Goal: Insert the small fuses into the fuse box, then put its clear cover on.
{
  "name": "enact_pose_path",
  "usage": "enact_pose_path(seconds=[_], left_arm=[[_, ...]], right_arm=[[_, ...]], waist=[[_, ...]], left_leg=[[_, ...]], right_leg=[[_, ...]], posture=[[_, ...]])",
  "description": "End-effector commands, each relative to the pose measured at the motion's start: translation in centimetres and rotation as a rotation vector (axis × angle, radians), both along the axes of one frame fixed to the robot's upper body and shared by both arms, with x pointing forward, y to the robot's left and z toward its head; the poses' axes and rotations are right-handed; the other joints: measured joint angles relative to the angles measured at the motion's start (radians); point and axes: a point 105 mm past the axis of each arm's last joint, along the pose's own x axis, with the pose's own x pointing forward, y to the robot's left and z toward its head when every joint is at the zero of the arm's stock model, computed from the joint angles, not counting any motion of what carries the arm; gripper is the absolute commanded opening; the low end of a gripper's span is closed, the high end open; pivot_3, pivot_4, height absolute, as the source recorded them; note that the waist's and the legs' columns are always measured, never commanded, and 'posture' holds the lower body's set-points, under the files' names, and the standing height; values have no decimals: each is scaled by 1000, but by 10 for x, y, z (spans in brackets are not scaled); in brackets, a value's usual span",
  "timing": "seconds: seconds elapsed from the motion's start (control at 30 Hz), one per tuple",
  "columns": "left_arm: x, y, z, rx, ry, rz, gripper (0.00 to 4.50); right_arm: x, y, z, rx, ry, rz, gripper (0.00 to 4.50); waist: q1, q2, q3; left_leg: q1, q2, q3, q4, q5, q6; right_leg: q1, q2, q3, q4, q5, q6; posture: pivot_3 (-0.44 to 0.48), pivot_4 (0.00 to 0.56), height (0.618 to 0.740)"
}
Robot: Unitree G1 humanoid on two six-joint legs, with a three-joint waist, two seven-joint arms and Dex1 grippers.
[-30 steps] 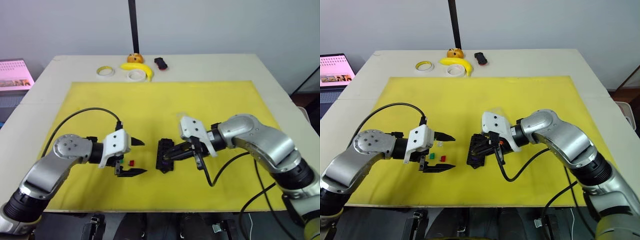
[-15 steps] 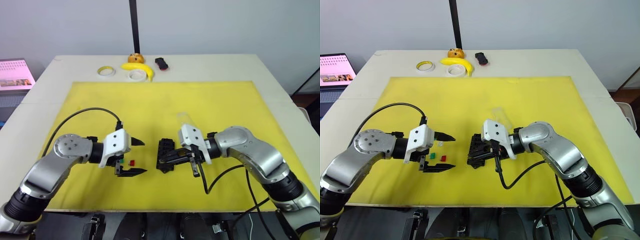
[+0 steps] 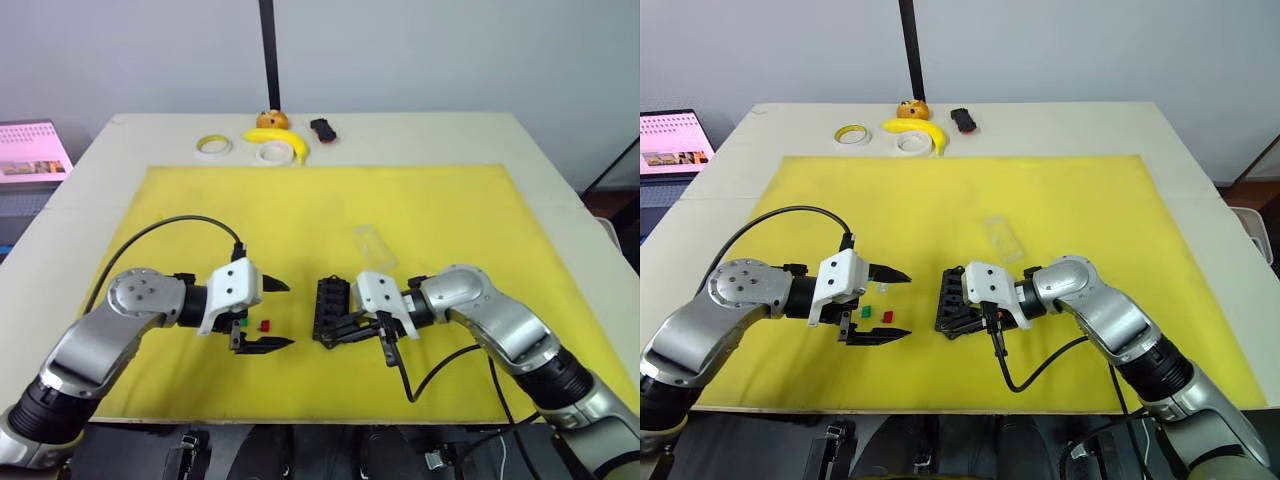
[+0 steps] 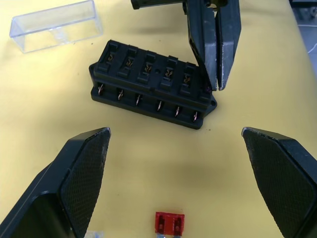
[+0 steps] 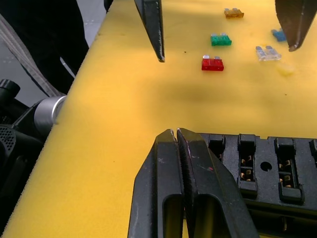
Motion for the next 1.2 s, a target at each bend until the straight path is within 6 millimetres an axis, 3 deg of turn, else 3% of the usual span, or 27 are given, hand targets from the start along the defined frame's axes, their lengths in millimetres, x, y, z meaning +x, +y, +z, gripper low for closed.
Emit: enact_pose_path(seconds=[0.03, 0.37, 0.57, 0.7, 0.8, 1.03, 1.2], left_arm=[[-3, -3, 7, -4, -33, -17, 4500], [-2, 0, 8, -5, -32, -9, 4500], [-1, 15, 18, -13, -19, 41, 4500], [-3, 43, 30, -2, 38, 139, 4500], [-6, 71, 42, 13, 68, 243, 4500], [-15, 146, 44, 99, 88, 463, 4500], [-28, 182, 44, 150, 98, 548, 4500]], right_arm=[[7, -5, 5, -7, 18, -43, 36], [1, -1, 69, 96, -26, -10, 36], [3, -28, 81, -5, -146, -33, 36], [11, -60, 86, -94, -189, -102, 36], [19, -88, 91, -147, -208, -179, 913], [26, -137, 95, -264, -248, -266, 4236], [33, -174, 94, -321, -246, -370, 4399]], waist=[[0, 0, 0], [1, 0, 0], [2, 0, 0], [-2, 0, 1], [-2, 0, 1], [-2, 1, 1], [-2, 1, 1]], left_leg=[[0, 0, 0, 0, 0, 0], [-1, 0, 0, -1, 0, 0], [-1, 0, 0, -1, 0, 0], [-1, 0, 0, -2, 0, 0], [-1, 1, 1, -2, 0, 0], [-1, 1, 2, -3, 0, 0], [-1, 1, 2, -4, -1, 0]], right_leg=[[0, 0, 0, 0, 0, 0], [-1, -1, 0, 0, 0, 0], [-2, -2, 0, -1, 0, 0], [-3, -2, 0, -1, 0, 0], [-3, -2, 0, -1, 0, 0], [-3, -2, 0, -3, -1, -1], [-4, -6, 1, -5, -2, -4]], posture=[[0, 150, 740], [0, 150, 740], [0, 150, 740], [0, 150, 740], [0, 150, 740], [0, 150, 740], [0, 150, 740]])
